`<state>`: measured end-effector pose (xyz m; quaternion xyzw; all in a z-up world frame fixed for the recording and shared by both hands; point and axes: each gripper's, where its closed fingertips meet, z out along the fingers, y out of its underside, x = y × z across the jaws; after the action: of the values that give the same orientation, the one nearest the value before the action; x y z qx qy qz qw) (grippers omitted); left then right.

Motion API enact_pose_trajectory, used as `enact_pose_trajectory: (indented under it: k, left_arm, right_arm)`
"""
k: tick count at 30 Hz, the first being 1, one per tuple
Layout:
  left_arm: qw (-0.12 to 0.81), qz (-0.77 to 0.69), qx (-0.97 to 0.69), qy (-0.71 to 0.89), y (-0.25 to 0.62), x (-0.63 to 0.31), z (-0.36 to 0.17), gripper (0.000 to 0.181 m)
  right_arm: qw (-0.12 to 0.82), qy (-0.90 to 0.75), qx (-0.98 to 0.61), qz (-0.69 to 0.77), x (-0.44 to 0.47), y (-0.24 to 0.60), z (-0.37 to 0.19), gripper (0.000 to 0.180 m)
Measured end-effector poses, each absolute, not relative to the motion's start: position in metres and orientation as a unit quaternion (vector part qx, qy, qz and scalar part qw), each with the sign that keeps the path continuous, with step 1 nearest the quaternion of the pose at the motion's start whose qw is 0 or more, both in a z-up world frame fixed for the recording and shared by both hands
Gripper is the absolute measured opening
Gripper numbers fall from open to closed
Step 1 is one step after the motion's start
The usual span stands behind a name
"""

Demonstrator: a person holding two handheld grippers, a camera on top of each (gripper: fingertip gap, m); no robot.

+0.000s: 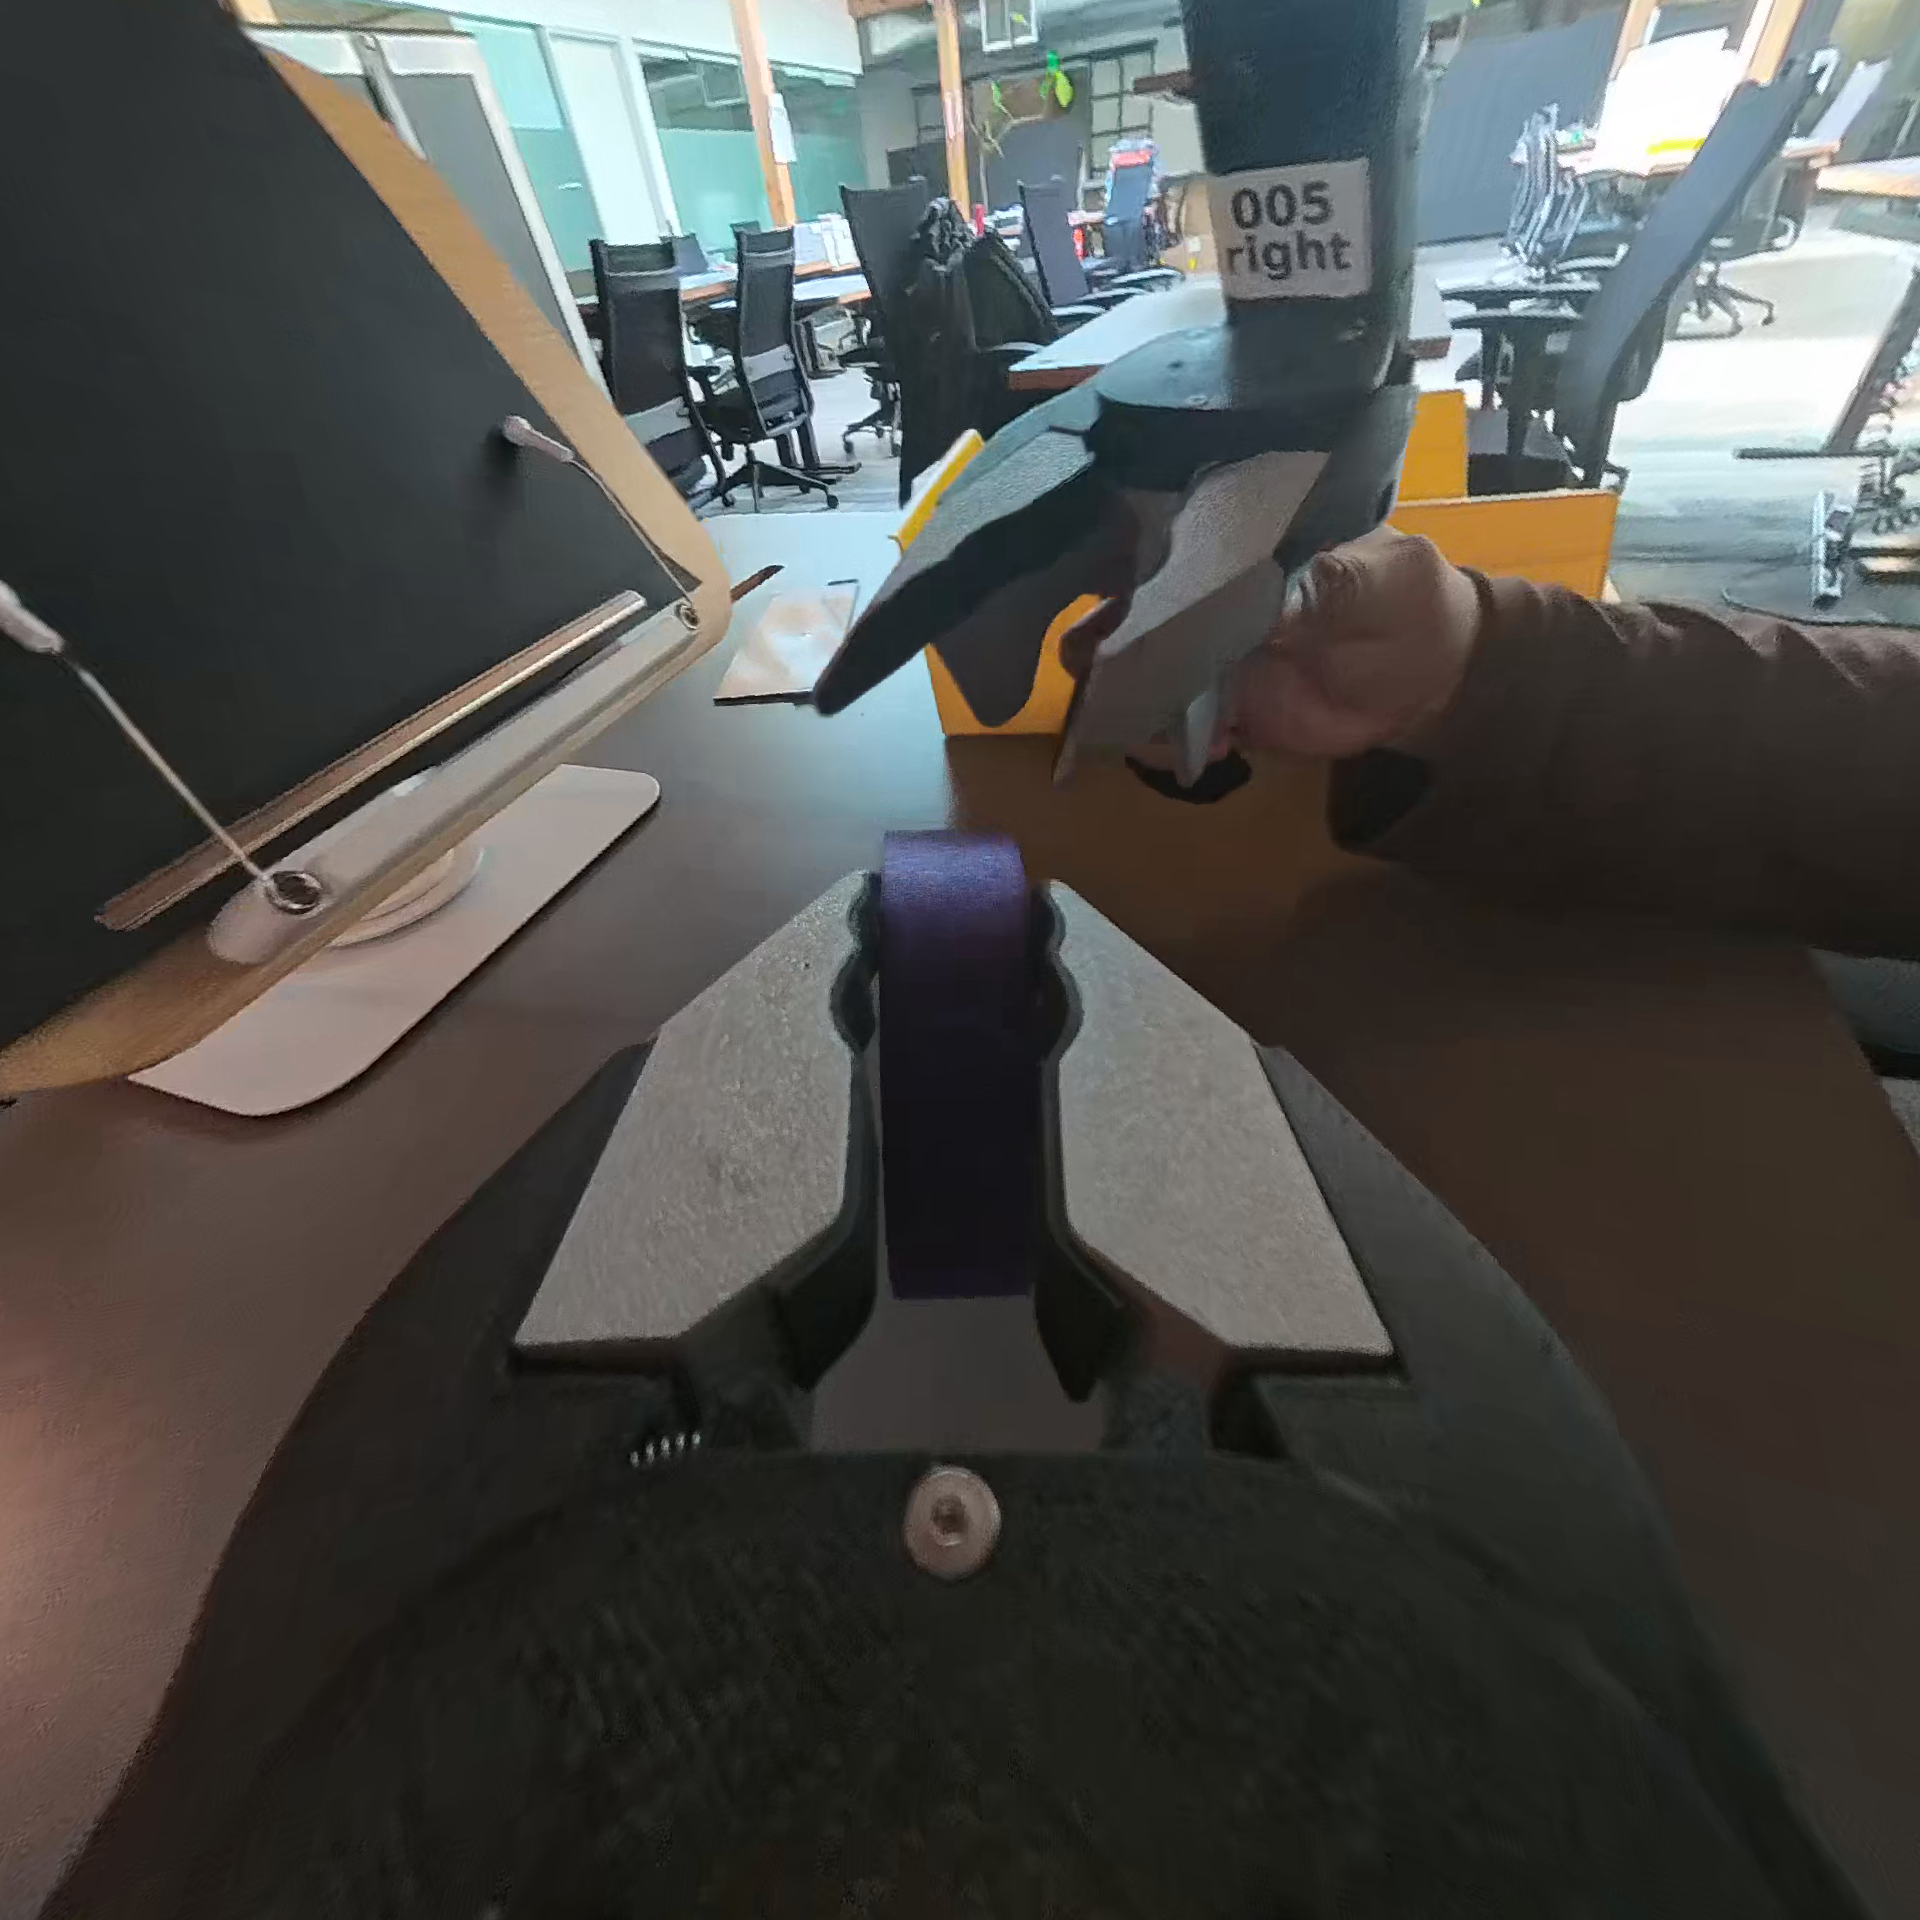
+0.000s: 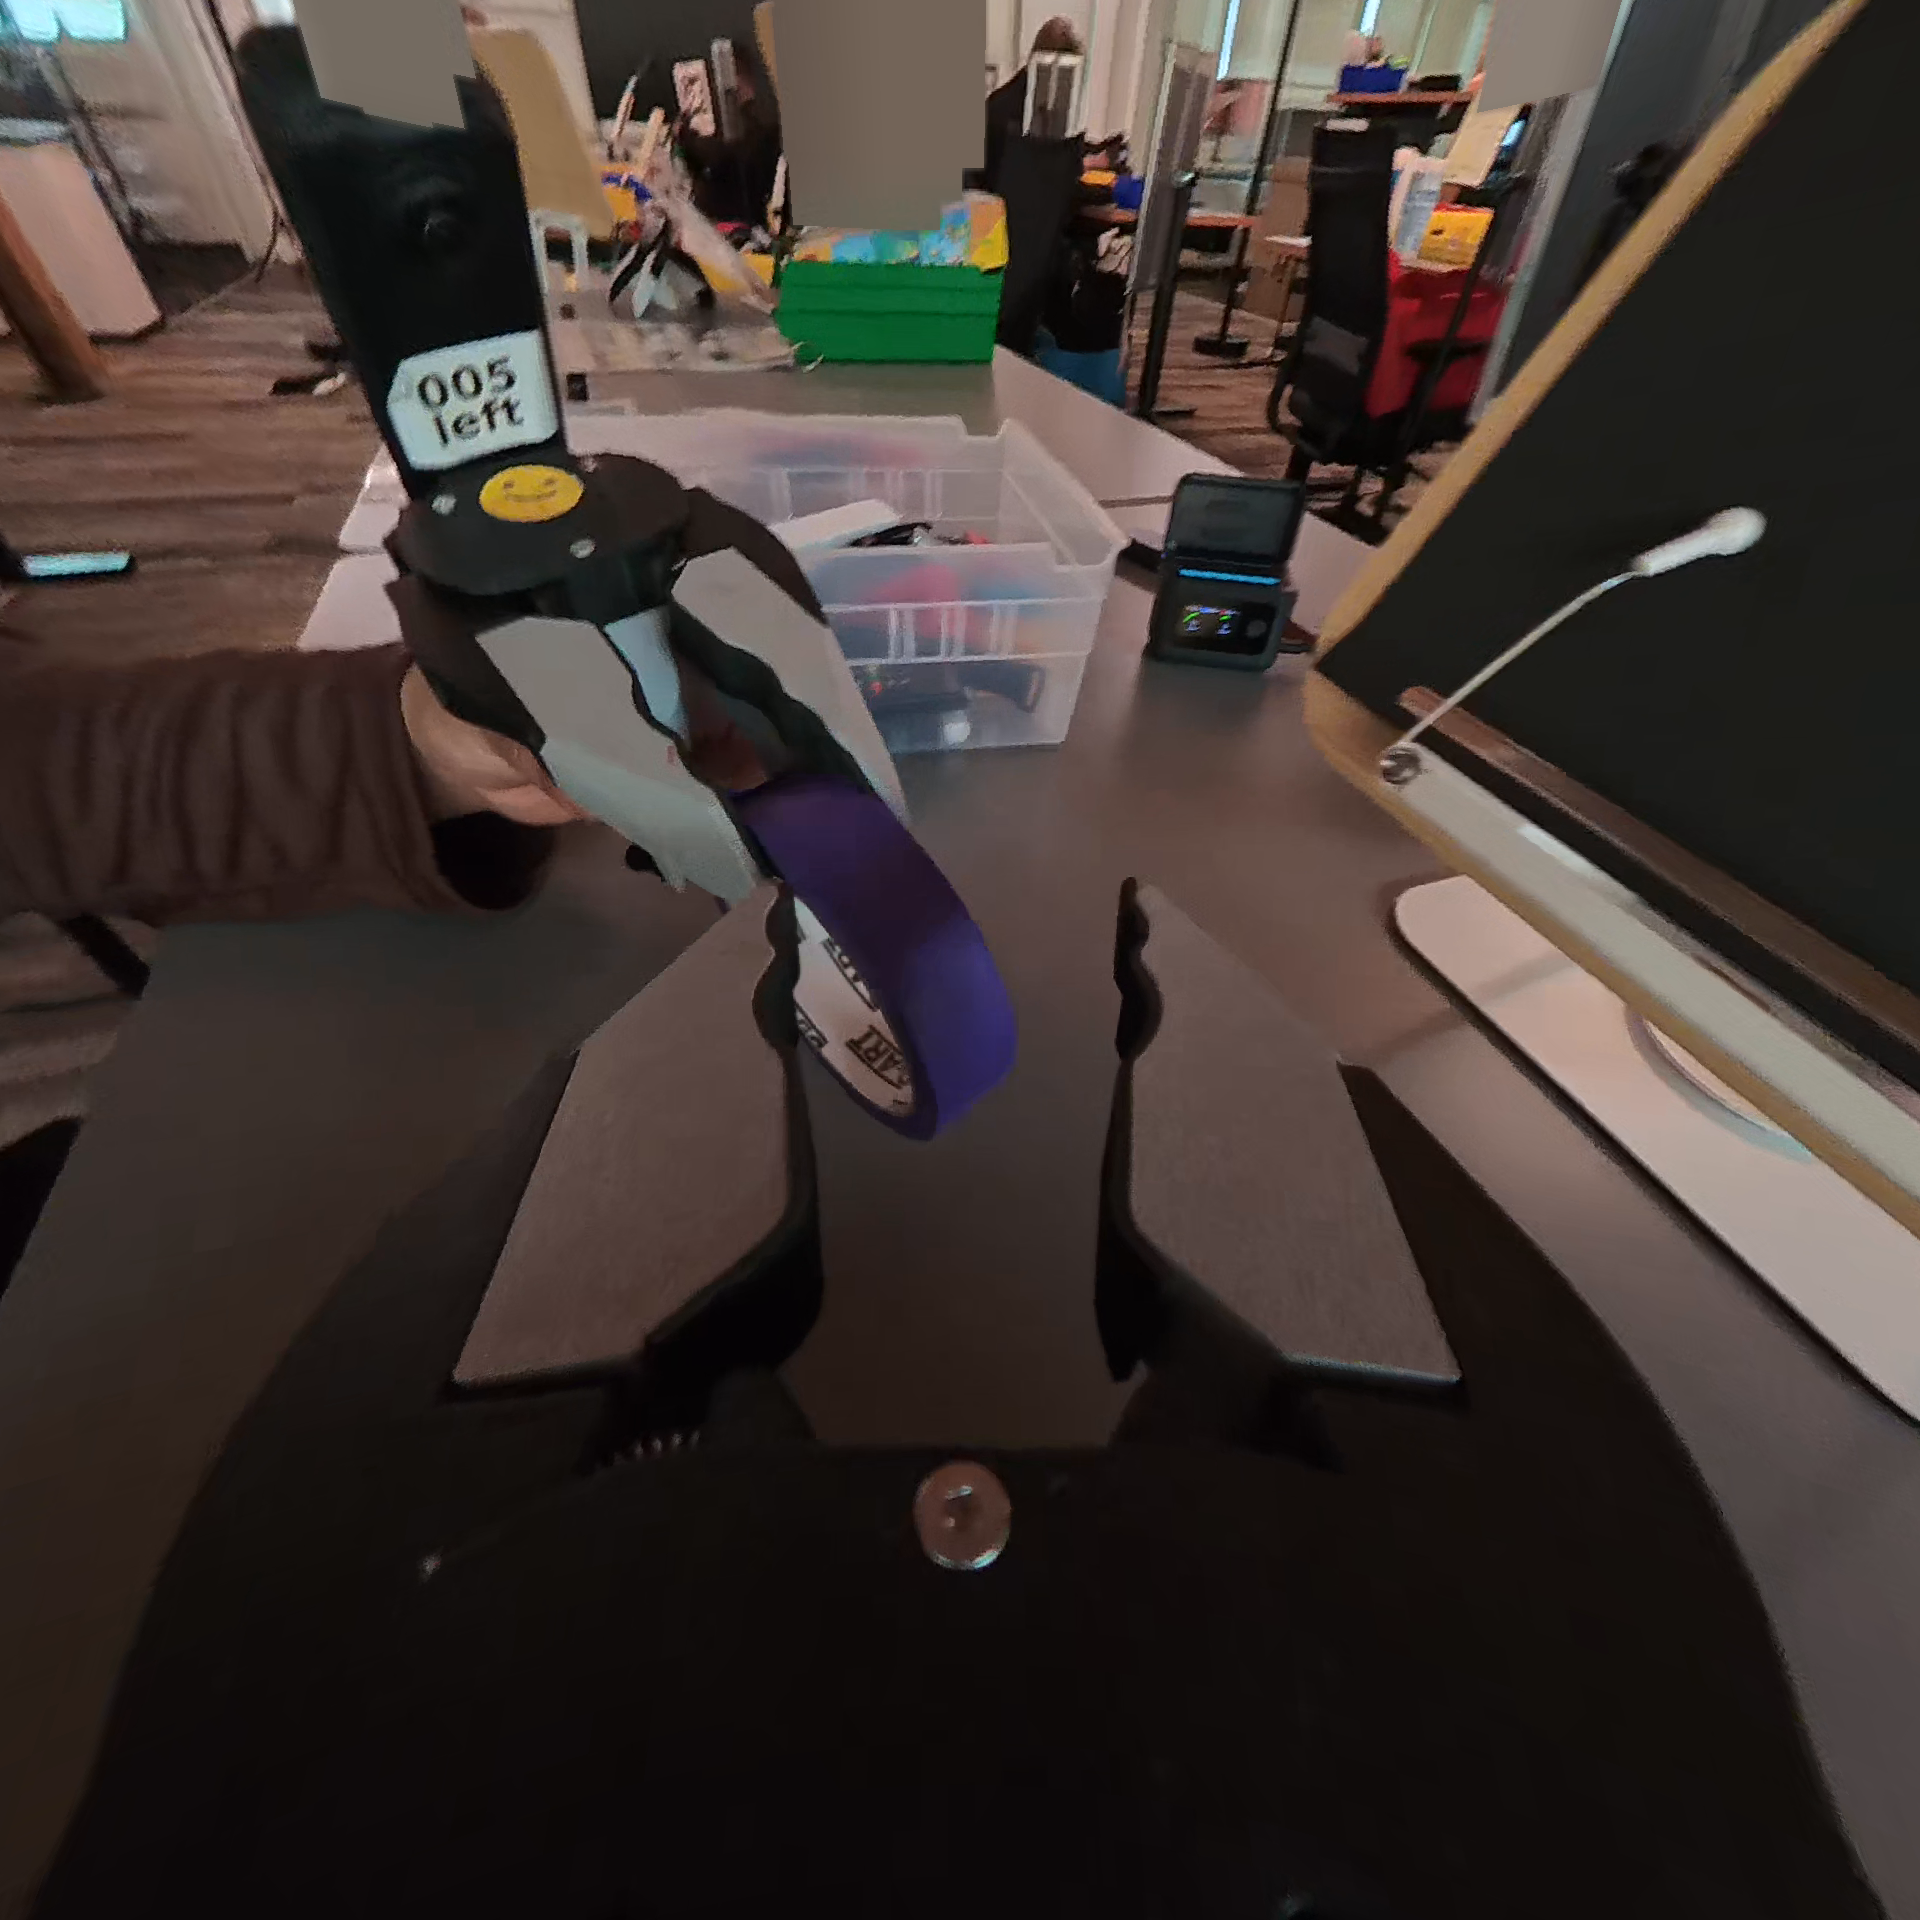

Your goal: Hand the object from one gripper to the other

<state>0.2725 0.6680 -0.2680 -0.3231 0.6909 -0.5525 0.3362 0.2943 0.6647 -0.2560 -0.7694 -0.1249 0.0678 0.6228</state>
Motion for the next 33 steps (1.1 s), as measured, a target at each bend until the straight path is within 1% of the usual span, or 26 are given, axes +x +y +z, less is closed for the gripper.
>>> enact_pose_trajectory:
  k: [3, 4, 5, 7, 8, 14, 16, 18, 21, 22, 25, 28, 30, 33]
  left_arm:
    - [0.339, -0.539, -0.310, 0.706, 0.661, 0.271, -0.272, 0.025]
    - [0.342, -0.533, -0.308, 0.710, 0.661, 0.271, -0.273, 0.025]
    - [0.342, -0.531, -0.308, 0.711, 0.661, 0.271, -0.274, 0.025]
    - [0.333, -0.536, -0.312, 0.710, 0.660, 0.271, -0.274, 0.025]
    - [0.327, -0.538, -0.315, 0.710, 0.660, 0.271, -0.275, 0.025]
    - [0.307, -0.568, -0.347, 0.680, 0.667, 0.274, -0.269, 0.025]
    - [0.323, -0.572, -0.354, 0.666, 0.676, 0.275, -0.264, 0.026]
    - [0.347, -0.561, -0.359, 0.660, 0.685, 0.276, -0.262, 0.029]
    - [0.370, -0.518, -0.370, 0.677, 0.691, 0.279, -0.273, 0.048]
    - [0.362, -0.516, -0.371, 0.682, 0.688, 0.280, -0.277, 0.052]
    - [0.303, -0.543, -0.379, 0.686, 0.670, 0.280, -0.286, 0.058]
    - [0.244, -0.591, -0.385, 0.666, 0.655, 0.279, -0.284, 0.058]
    - [0.224, -0.619, -0.388, 0.645, 0.652, 0.278, -0.277, 0.055]
    - [0.191, -0.662, -0.387, 0.613, 0.652, 0.275, -0.265, 0.051]
  right_arm:
    - [0.590, -0.179, -0.786, 0.044, 0.277, 0.668, -0.272, 0.059]
    - [0.578, -0.196, -0.792, 0.029, 0.273, 0.669, -0.278, 0.054]
    - [0.568, -0.210, -0.796, 0.008, 0.271, 0.670, -0.283, 0.045]
    - [0.552, -0.227, -0.801, -0.047, 0.274, 0.674, -0.291, 0.037]
    - [0.545, -0.229, -0.803, -0.075, 0.278, 0.675, -0.293, 0.028]
    - [0.548, -0.210, -0.804, -0.094, 0.286, 0.675, -0.285, 0.026]
    - [0.548, -0.172, -0.811, -0.113, 0.303, 0.674, -0.282, 0.025]
    - [0.557, -0.108, -0.815, -0.114, 0.326, 0.671, -0.277, 0.024]
    - [0.588, -0.030, -0.806, -0.060, 0.346, 0.665, -0.268, 0.023]
    - [0.604, -0.018, -0.796, -0.041, 0.348, 0.663, -0.262, 0.022]
    - [0.653, 0.001, -0.758, 0.007, 0.345, 0.661, -0.243, 0.021]
    - [0.693, 0.000, -0.719, 0.044, 0.334, 0.663, -0.229, 0.020]
    - [0.699, -0.003, -0.715, 0.030, 0.330, 0.666, -0.228, 0.019]
    - [0.706, 0.000, -0.708, -0.027, 0.335, 0.664, -0.223, 0.013]
